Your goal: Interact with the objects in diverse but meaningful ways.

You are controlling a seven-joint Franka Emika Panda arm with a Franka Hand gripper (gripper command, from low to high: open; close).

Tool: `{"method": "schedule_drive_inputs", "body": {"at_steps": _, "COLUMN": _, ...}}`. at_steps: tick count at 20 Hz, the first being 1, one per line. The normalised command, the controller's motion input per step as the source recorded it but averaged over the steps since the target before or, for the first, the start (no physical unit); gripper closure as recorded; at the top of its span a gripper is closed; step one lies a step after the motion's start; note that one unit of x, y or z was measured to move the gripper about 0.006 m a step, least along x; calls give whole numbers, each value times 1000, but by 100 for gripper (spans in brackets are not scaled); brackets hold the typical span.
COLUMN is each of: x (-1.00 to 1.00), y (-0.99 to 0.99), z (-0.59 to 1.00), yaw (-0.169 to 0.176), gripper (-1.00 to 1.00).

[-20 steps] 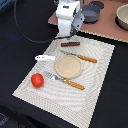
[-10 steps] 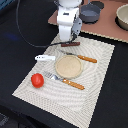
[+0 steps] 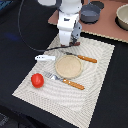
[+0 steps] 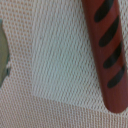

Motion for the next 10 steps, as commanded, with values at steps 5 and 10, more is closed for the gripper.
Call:
{"method": "schedule_drive_inputs", "body": {"at_steps": 5, "x": 106, "y": -16, "z": -190, "yaw": 33, "gripper": 100}}
{"method": "schedule_drive_inputs", "body": {"at_steps": 10, "x": 115, "y": -21, "z": -170, "yaw": 32, "gripper": 100}}
